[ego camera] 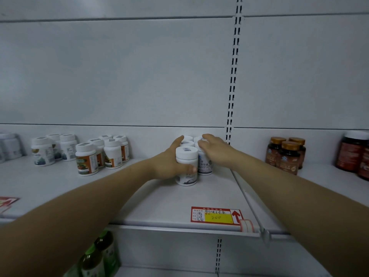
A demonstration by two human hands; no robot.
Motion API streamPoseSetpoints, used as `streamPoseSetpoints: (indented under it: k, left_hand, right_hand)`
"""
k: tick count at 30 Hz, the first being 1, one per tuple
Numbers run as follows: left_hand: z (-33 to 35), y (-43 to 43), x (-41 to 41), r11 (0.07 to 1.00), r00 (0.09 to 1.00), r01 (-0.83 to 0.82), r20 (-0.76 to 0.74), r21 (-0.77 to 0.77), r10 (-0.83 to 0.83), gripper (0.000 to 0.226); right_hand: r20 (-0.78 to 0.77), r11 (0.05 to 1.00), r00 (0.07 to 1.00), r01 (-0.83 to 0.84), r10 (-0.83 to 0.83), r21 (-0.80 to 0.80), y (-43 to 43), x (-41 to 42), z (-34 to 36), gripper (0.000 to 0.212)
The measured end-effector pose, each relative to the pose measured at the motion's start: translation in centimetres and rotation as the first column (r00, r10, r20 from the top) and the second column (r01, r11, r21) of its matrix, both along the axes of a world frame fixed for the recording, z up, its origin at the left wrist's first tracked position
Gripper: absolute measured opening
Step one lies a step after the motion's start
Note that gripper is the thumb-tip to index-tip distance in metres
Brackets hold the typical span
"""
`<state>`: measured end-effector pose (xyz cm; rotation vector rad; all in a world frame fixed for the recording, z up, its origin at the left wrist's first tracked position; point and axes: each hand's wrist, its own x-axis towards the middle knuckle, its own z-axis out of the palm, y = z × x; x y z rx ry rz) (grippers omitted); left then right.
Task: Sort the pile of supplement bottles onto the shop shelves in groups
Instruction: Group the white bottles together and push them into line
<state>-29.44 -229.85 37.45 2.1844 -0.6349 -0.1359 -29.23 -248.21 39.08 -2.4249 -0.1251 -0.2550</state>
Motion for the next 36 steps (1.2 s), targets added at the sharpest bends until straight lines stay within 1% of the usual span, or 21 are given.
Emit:
streamPoseSetpoints:
  k: [2, 3, 10, 12, 15, 18, 20, 21, 23, 27, 29, 31, 33, 34, 36]
  left_hand:
    - [-0.1, 0.1, 0.1, 1.0, 1.0, -0.003, 0.003, 0.0, 0.003, 0.115]
    - [-0.1, 0.2, 0.0, 1.0, 1.0, -0.006, 0.005, 0.0, 0.006, 0.117]
    - [0.0, 0.6, -0.5, 1.0, 1.0, -0.023, -0.003, -0.007, 0.023, 0.121]
    - [0.2, 0.5, -0.8, 0.999, 0.999, -0.038, -0.007, 0.026, 0.039, 0.116]
    - [1.0, 0.6, -1.7, 0.994, 0.998, -0.06, 0.011, 0.095, 0.06, 0.096]
    - [2.2, 1.8, -2.6, 0.975, 0.99, -0.13, 0.07, 0.182, 0.119, 0.091]
    - [3.0, 3.2, -3.2, 0.947, 0.977, -0.193, 0.14, 0.258, 0.162, 0.09]
    - [3.4, 3.9, -3.5, 0.927, 0.967, -0.225, 0.184, 0.299, 0.175, 0.09]
    - [4.1, 5.5, -4.3, 0.885, 0.94, -0.283, 0.29, 0.37, 0.179, 0.088]
    - [4.9, 9.2, -5.9, 0.779, 0.909, -0.352, 0.387, 0.519, 0.153, 0.082]
    - [5.2, 11.6, -6.4, 0.744, 0.894, -0.382, 0.424, 0.549, 0.146, 0.081]
    - [5.5, 14.4, -6.7, 0.741, 0.884, -0.398, 0.443, 0.542, 0.151, 0.073]
    - [5.6, 17.3, -6.8, 0.758, 0.883, -0.397, 0.442, 0.517, 0.16, 0.061]
    - [5.6, 18.7, -6.8, 0.769, 0.882, -0.396, 0.441, 0.501, 0.167, 0.059]
    - [5.2, 21.6, -6.4, 0.783, 0.876, -0.407, 0.444, 0.47, 0.188, 0.063]
  right_hand:
    - [-0.006, 1.0, 1.0, -0.003, 0.003, 0.009, 0.1, 0.0, 0.1, 0.03]
    - [-0.007, 1.0, 1.0, -0.002, 0.002, 0.013, 0.1, -0.1, 0.1, 0.026]
    - [0.004, 1.0, 1.0, -0.015, 0.015, -0.023, 0.0, -0.3, 0.2, 0.03]
    - [0.009, 0.999, 1.0, -0.012, 0.012, -0.045, -0.1, -0.2, 0.3, 0.03]
    - [0.02, 0.997, 1.0, 0.012, -0.01, -0.079, -0.5, 0.1, 0.8, 0.03]
    - [0.046, 0.99, 0.999, 0.004, 0.002, -0.141, -0.4, 0.1, 2.2, 0.028]
    - [0.062, 0.98, 0.998, -0.005, 0.018, -0.2, 0.3, 0.0, 3.4, 0.045]
    - [0.073, 0.972, 0.997, -0.01, 0.028, -0.235, 0.9, -0.2, 4.0, 0.054]
    - [0.089, 0.956, 0.994, -0.041, 0.07, -0.29, 2.7, -0.5, 4.9, 0.062]
    - [0.085, 0.927, 0.987, -0.095, 0.135, -0.363, 7.2, -1.1, 5.9, 0.063]
    - [0.099, 0.904, 0.982, -0.105, 0.16, -0.414, 9.8, -1.3, 6.1, 0.062]
    - [0.106, 0.885, 0.977, -0.117, 0.183, -0.451, 12.5, -1.3, 6.0, 0.062]
    - [0.092, 0.88, 0.978, -0.125, 0.187, -0.459, 15.2, -1.3, 5.7, 0.062]
    - [0.083, 0.878, 0.98, -0.124, 0.182, -0.463, 16.5, -1.4, 5.4, 0.062]
    - [0.072, 0.869, 0.983, -0.113, 0.168, -0.482, 19.1, -1.3, 4.6, 0.062]
